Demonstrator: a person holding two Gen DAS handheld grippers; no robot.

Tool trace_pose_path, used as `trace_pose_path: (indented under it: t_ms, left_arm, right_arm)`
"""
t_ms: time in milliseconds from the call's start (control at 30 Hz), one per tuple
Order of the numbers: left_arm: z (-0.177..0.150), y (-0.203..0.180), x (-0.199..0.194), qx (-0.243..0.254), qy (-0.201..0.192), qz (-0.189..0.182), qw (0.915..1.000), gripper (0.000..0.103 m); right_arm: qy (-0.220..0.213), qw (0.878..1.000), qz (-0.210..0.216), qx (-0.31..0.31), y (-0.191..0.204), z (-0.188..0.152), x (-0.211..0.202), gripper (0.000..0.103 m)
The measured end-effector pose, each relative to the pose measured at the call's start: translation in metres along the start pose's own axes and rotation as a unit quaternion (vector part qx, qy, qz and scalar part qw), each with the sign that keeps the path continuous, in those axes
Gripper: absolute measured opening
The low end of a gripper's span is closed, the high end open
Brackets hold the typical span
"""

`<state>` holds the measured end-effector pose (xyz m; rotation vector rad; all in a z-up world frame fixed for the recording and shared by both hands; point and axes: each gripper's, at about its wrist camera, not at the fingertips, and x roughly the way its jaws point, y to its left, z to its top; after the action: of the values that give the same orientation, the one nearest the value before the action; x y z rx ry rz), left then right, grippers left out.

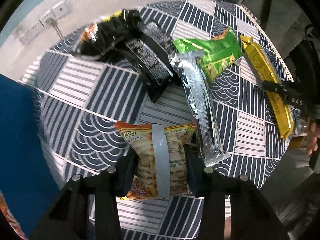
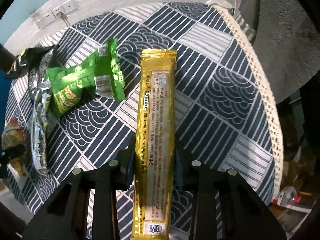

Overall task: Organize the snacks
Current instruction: 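Grasp the beige peanut bag with the left gripper while the right grasps the yellow bar, then lift both held snacks and carry them over the cardboard box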

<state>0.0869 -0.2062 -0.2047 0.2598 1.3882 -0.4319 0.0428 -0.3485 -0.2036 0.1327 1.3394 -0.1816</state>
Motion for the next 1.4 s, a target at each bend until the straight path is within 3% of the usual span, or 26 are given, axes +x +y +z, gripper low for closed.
trace_pose_path:
  t_ms: [433,967,1400]
  left_arm:
    - [-0.004,0.022,-0.050,0.023,-0.057,0.042,0.9972,0.044]
    - [-0.035,0.053,-0.125,0.032,-0.121,0.079,0.9890,0.044]
    - [-0.060,0.092,-0.162,0.010,-0.155,0.084,0.9843,0.044]
  right_arm:
    - [-0.039,0.999,0.011,-0.032,0.011,-0.001,-0.057,0.031]
    - [-0.086,0.990,0.050,-0.097,0.075,0.006,-0.118,0.031]
    - [-0.103,0.980,0.098,-0.136,0.138,0.016,-0.151,0.031]
